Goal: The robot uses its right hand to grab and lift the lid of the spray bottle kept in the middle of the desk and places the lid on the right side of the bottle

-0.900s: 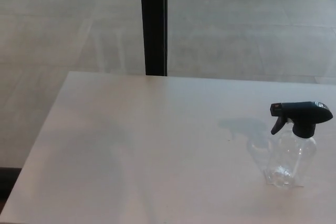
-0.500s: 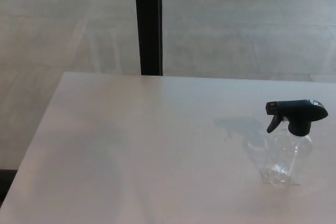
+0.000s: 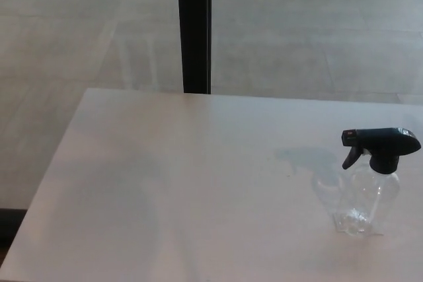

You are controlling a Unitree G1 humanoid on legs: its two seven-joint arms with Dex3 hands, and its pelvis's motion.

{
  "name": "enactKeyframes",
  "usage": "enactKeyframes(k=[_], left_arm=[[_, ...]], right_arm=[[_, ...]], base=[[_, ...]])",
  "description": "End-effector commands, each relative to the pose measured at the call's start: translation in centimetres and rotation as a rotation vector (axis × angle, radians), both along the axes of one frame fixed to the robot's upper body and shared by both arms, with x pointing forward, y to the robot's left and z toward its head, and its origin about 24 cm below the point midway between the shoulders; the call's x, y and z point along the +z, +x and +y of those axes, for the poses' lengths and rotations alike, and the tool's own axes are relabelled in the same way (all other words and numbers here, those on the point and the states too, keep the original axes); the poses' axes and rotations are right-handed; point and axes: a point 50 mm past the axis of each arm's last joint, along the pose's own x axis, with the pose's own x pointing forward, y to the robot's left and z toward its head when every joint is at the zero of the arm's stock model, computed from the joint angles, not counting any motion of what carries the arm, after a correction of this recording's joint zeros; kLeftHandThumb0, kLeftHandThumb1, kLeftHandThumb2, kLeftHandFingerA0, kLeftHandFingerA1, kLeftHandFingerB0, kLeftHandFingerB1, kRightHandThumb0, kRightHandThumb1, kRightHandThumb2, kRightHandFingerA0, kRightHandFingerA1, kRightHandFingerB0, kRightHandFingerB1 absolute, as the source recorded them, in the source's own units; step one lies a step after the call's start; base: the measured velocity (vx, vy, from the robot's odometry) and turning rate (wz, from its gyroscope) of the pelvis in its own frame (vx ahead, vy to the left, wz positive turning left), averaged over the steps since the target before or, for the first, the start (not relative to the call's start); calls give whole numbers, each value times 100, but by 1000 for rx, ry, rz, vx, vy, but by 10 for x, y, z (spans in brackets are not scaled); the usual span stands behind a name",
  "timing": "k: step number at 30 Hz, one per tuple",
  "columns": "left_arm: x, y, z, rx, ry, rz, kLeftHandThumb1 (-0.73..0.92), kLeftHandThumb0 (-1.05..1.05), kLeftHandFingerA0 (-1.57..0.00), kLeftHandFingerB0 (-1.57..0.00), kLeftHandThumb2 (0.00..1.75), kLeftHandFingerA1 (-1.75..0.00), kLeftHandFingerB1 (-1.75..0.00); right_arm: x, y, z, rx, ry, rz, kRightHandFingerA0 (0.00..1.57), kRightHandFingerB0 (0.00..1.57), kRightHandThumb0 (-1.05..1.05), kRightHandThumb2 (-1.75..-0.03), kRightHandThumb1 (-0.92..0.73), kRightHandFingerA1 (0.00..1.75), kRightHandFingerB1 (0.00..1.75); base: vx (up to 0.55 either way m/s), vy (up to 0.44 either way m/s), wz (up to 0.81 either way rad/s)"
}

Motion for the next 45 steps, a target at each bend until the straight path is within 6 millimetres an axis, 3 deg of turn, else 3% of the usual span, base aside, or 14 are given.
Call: enactKeyframes(k=[1, 19, 21, 23, 25, 26, 31, 32, 33, 34, 38, 39, 41, 45], left_arm=[[5, -2, 6, 2, 29, 1, 86, -81, -58, -41, 65, -51, -40], [2, -9, 4, 20, 9, 7, 85, -82, -55, -39, 65, -50, -40], [3, -8, 5, 17, 13, 11, 85, -81, -56, -39, 65, -51, -41], [3, -8, 5, 13, 15, 7, 85, -80, -55, -39, 65, -51, -41], [3, -8, 4, 5, 13, 13, 69, -84, -49, -32, 107, -61, -53], [2, -7, 4, 7, 13, 12, 84, -83, -56, -39, 65, -51, -41], [1, -8, 3, -18, 24, 31, 86, -84, -55, -37, 65, -50, -40], [1, -9, 3, -24, 29, 38, 67, -80, -51, -31, 108, -60, -52], [1, -9, 3, -31, 36, 43, 87, -83, -57, -38, 66, -50, -40], [2, -9, 3, -37, 38, 45, 87, -83, -57, -38, 66, -51, -40], [2, -7, 3, -36, 27, 46, 87, -83, -55, -39, 66, -50, -40], [2, -7, 3, -37, 29, 43, 86, -84, -54, -38, 66, -51, -40], [2, -8, 3, -35, 31, 39, 86, -84, -56, -38, 65, -51, -40], [2, -8, 4, -56, 43, 52, 88, -84, -56, -39, 66, -49, -39]], right_arm=[[31, 25, 106, 452, -483, 169, 31, 14, -79, -90, -54, 51, 41], [-31, 36, 166, 700, -862, 514, 34, 32, -71, -60, -65, 44, 32], [-33, 37, 168, 701, -878, 526, 31, 22, -73, -92, -52, 55, 43], [-36, 38, 169, 708, -928, 556, 31, 35, -73, -61, -68, 44, 31], [-36, 39, 170, 701, -966, 555, 30, 31, -82, -96, -58, 55, 45], [-37, 42, 169, 669, -1021, 573, 29, 35, -79, -62, -72, 43, 32], [-38, 46, 163, 563, -1214, 638, 30, 33, -82, -64, -77, 42, 31], [-38, 46, 163, 549, -1247, 634, 32, 33, -81, -64, -77, 42, 31], [-37, 46, 164, 535, -1268, 630, 26, 27, -85, -102, -63, 52, 45], [-37, 46, 164, 526, -1283, 626, 34, 36, -79, -63, -74, 43, 32], [-36, 46, 167, 478, -1340, 594, 34, 36, -75, -98, -61, 55, 49], [-36, 47, 168, 465, -1352, 586, 42, 45, -66, -62, -72, 43, 35], [-36, 47, 170, 445, -1381, 570, 42, 31, -63, -99, -59, 58, 48], [-39, 47, 176, 402, -1446, 445, 82, 53, -46, -62, -71, 99, 39]], base=[[0, 0, 0], [0, 0, 0], [0, 0, 0], [0, 0, 0], [0, 0, 0], [0, 0, 0], [0, 0, 0], [0, 0, 0], [0, 0, 0], [0, 0, 0], [0, 0, 0], [0, 0, 0], [0, 0, 0], [0, 0, 0]])
